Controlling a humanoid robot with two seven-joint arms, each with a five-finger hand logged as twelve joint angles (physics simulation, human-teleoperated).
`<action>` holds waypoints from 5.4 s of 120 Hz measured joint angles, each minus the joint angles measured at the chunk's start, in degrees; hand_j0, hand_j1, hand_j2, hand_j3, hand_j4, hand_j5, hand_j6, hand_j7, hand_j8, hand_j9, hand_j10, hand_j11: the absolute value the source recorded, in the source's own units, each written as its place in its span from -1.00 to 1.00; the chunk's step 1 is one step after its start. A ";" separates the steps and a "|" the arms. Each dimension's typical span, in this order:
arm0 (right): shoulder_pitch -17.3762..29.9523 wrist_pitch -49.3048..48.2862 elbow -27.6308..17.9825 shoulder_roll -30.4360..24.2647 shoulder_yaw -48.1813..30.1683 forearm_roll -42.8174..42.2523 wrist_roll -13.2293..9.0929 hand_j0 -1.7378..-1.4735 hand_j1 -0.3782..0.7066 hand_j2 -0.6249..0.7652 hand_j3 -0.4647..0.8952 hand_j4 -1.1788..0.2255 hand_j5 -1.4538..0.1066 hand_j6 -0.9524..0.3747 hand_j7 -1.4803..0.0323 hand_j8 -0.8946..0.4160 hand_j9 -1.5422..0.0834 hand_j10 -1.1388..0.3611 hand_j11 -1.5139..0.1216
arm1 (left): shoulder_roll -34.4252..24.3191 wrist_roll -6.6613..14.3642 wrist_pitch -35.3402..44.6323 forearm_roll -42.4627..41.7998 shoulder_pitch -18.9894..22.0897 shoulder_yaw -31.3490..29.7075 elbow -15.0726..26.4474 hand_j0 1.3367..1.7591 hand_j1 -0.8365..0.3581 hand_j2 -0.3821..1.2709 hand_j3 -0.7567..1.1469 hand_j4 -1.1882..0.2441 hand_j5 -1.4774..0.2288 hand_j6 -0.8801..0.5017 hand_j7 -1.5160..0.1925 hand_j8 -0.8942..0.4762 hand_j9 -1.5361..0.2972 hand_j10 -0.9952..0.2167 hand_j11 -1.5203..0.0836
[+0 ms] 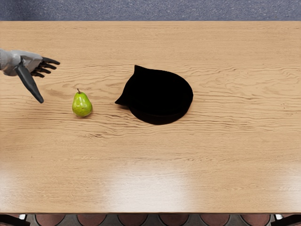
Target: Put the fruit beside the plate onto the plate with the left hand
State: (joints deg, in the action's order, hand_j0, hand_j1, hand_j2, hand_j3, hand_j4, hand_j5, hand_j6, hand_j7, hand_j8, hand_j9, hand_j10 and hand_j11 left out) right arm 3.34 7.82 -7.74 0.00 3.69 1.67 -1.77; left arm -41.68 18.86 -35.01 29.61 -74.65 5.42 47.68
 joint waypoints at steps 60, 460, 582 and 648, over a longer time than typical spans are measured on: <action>0.00 0.00 0.00 0.00 0.00 0.00 -0.01 -0.40 -0.88 -0.11 -0.32 0.64 0.81 0.39 0.91 0.32 0.85 0.48 0.80 | 4.12 0.95 0.00 -5.34 -6.61 -8.66 8.81 0.52 0.98 -0.54 -0.20 0.66 0.73 0.27 0.77 0.30 0.68 0.64 0.90; 0.00 0.00 0.00 0.00 0.00 0.01 0.00 -0.40 -0.88 -0.11 -0.32 0.64 0.81 0.39 0.91 0.32 0.85 0.48 0.80 | 16.64 1.02 4.59 14.56 -5.17 -17.68 6.57 0.46 0.09 -0.19 -0.20 -0.24 -0.18 -0.53 -0.15 -0.37 -0.23 -0.19 -0.18; 0.00 0.00 0.00 0.00 0.00 0.00 -0.02 -0.40 -0.88 -0.11 -0.32 0.64 0.81 0.39 0.91 0.32 0.85 0.48 0.80 | 24.17 1.44 1.07 7.44 -19.21 -20.33 9.86 0.48 0.06 -0.05 -0.21 -0.52 -0.67 -0.58 -0.61 -0.19 -0.59 0.06 -0.55; 0.00 0.00 0.00 0.00 0.00 0.00 -0.01 -0.40 -0.88 -0.11 -0.32 0.64 0.81 0.39 0.91 0.32 0.85 0.48 0.80 | 37.66 1.44 3.43 6.99 -24.84 -22.34 1.67 0.50 -0.11 0.26 -0.21 -0.55 -0.63 -0.92 -0.59 -0.26 -0.59 -0.16 -0.55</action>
State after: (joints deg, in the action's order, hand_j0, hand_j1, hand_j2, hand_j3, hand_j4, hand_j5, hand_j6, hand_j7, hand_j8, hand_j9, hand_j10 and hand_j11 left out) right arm 3.34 7.82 -7.73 0.00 3.69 1.67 -1.78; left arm -4.02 20.30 -31.59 36.60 -99.49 -16.91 49.35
